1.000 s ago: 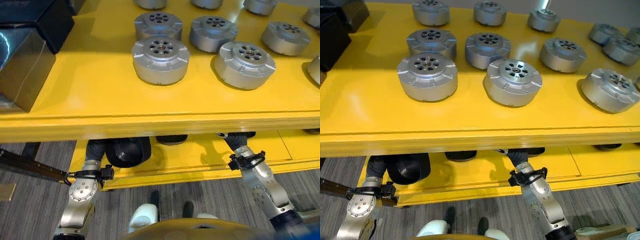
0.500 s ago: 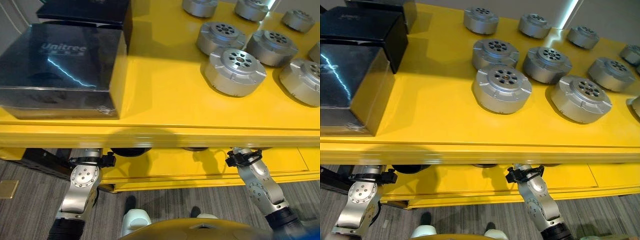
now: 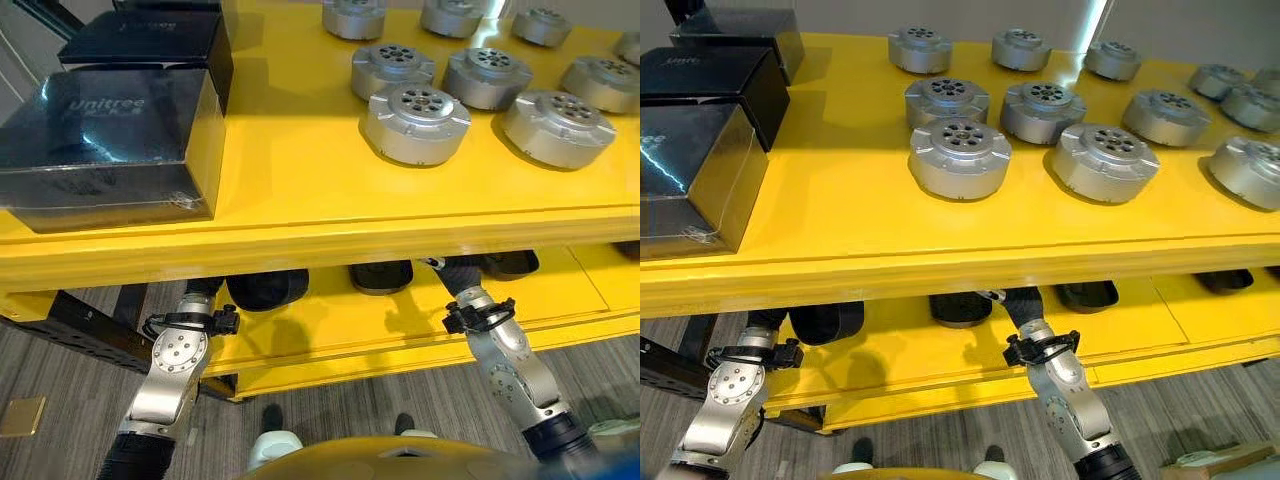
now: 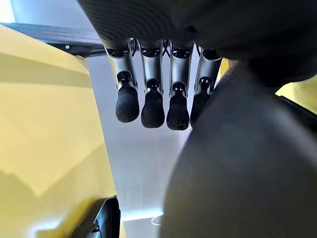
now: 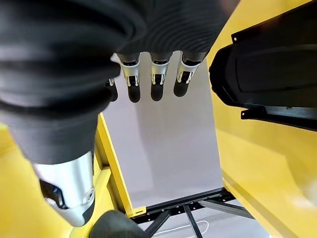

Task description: Move parts from the plastic box to the shelf.

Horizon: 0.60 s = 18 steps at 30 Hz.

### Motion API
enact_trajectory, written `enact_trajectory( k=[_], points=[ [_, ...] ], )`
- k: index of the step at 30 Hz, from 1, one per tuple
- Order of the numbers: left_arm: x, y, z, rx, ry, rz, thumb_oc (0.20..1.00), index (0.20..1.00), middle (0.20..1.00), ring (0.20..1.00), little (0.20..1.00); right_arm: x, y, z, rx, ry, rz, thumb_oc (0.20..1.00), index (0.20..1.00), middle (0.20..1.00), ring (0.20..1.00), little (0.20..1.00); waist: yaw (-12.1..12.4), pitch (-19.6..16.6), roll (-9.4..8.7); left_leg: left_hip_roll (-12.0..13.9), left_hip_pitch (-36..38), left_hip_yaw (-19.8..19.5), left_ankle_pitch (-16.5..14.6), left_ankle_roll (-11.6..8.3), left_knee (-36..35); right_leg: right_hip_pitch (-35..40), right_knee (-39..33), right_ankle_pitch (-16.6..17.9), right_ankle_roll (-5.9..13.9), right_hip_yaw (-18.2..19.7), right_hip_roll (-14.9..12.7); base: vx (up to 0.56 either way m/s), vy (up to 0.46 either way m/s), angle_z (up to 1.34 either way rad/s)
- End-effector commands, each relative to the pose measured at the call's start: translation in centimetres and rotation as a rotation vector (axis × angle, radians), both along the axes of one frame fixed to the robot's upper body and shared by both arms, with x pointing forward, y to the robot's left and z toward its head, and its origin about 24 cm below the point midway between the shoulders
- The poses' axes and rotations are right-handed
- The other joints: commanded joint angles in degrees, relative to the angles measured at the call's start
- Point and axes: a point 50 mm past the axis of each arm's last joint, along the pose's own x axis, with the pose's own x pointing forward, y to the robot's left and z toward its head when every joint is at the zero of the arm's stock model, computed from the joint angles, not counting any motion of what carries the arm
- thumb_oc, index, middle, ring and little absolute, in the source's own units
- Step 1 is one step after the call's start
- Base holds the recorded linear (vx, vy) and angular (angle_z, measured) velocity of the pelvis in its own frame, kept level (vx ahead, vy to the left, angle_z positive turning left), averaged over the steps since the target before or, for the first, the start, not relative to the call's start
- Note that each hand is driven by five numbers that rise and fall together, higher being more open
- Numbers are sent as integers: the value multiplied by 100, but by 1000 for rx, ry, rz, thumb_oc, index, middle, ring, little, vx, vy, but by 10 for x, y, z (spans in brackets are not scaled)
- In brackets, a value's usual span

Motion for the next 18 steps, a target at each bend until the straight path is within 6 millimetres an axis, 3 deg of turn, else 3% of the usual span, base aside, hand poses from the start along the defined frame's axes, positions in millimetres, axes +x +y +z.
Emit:
enact_trajectory(
  k=[1, 5, 8, 10, 13, 14, 18],
  points=[
    [19, -17, 42, 26, -238, -87, 200, 200, 200, 200, 200, 6, -5, 16, 5, -87, -10, 1000, 1000, 1000, 1000, 1000, -2, -166, 240, -298, 320, 274, -935, 618, 325, -308, 578, 47, 306, 32, -385, 83, 20, 3],
    [22, -15, 45, 36, -253, -69, 200, 200, 200, 200, 200, 1, -13, 14, -4, -79, -32, 1000, 1000, 1000, 1000, 1000, -48, -63, 207, -243, 156, 258, -928, 578, 443, -413, 693, -26, 288, -51, -413, 35, -1, 0],
    [28, -13, 54, 42, -295, -47, 200, 200, 200, 200, 200, 0, -21, 19, -13, -102, -58, 1000, 1000, 1000, 1000, 1000, -67, 207, 191, -164, -240, 187, -914, 513, 725, -696, 983, -138, 255, -114, -456, -102, -28, 6],
    [37, -14, 66, 34, -354, -30, 200, 200, 200, 200, 200, 4, -26, 30, -7, -156, -86, 1000, 1000, 1000, 1000, 1000, -75, 515, 210, -147, -860, 88, -919, 393, 1243, -987, 1195, -235, 189, -248, -509, -206, -47, 24],
    [41, -15, 72, 34, -381, -19, 200, 200, 200, 200, 200, 7, -28, 36, 0, -183, -101, 1000, 1000, 1000, 1000, 1000, -102, 599, 239, -125, -1181, 15, -928, 360, 1482, -1189, 1346, -277, 166, -312, -546, -179, -17, 39],
    [51, -16, 86, 27, -452, 15, 200, 200, 200, 200, 200, 16, -31, 54, 25, -260, -135, 1000, 1000, 1000, 1000, 1000, -147, 821, 297, -130, -1890, -81, -883, 316, 1913, -1728, 1716, -351, 122, -276, -606, -209, 9, 20],
    [59, -14, 98, 33, -508, 68, 200, 200, 200, 200, 200, 24, -30, 75, 52, -348, -158, 1000, 1000, 1000, 1000, 1000, -163, 872, 358, -137, -2606, -154, -947, 309, 2312, -2435, 2121, -471, 96, -156, -594, -153, 12, 12]
  ],
)
